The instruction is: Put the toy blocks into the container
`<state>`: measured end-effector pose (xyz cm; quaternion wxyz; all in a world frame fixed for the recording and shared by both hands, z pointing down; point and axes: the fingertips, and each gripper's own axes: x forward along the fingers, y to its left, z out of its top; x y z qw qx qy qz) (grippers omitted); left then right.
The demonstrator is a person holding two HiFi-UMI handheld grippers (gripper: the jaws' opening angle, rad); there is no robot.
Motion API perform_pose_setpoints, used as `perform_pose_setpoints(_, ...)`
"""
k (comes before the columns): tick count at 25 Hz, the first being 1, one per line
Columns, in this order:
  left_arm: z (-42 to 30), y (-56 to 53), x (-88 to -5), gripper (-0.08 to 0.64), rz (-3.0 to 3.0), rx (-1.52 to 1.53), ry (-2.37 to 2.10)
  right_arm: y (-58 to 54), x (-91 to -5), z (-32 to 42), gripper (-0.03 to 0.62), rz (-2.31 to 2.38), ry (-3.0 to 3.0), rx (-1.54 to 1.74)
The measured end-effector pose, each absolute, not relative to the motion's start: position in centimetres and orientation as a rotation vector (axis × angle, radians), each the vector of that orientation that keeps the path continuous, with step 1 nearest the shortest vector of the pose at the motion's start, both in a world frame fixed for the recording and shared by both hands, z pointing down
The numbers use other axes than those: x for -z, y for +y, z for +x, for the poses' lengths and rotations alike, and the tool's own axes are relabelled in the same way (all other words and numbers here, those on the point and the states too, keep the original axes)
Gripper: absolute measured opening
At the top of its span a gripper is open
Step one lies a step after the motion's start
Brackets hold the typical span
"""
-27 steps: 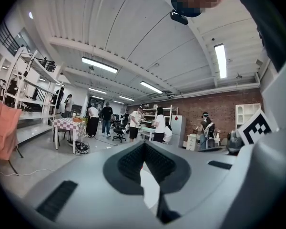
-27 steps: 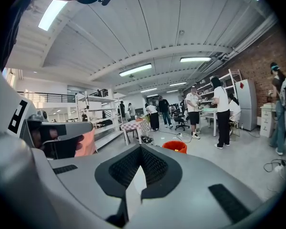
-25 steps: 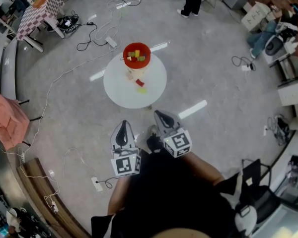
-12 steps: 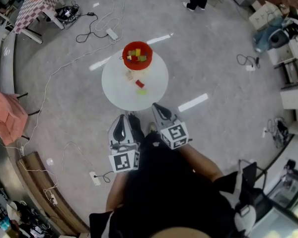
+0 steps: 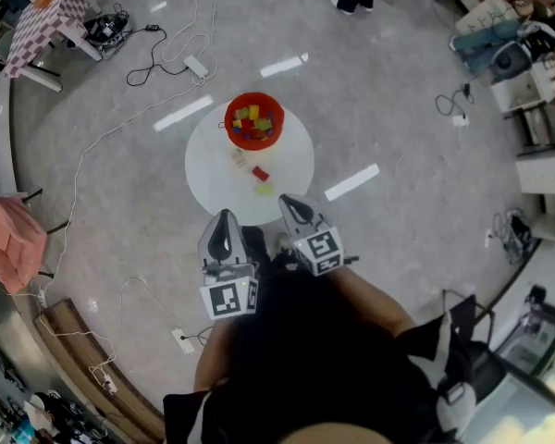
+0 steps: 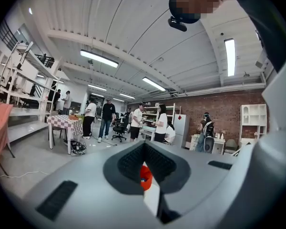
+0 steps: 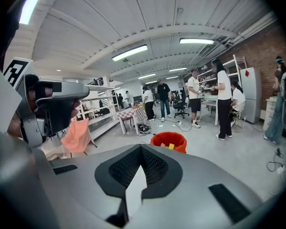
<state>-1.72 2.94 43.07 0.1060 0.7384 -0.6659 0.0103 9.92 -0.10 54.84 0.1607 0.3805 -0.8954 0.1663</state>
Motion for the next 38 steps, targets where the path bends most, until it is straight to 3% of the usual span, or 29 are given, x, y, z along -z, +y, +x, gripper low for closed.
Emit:
perform_pose_setpoints(10,-3.7,-2.3,-43.3,-0.006,2.132,0.037,-1.919,-3.9,-62.9,7.4,-0.008,1.0,-2.403,-0.52)
perform_pose_setpoints(27,-5.8,-5.2,-44.6,-0.006,2.107,0.011,-1.889,-5.6,-81.1,7.6,0.087,0.771,-1.97,-0.598)
perform_pose_setpoints(38,-6.8,-5.1,-46.4,-0.006,2.083,-0.019,-1.882,-6.0,-86.5,8.1,0.129,0.713,-1.83,-0.61)
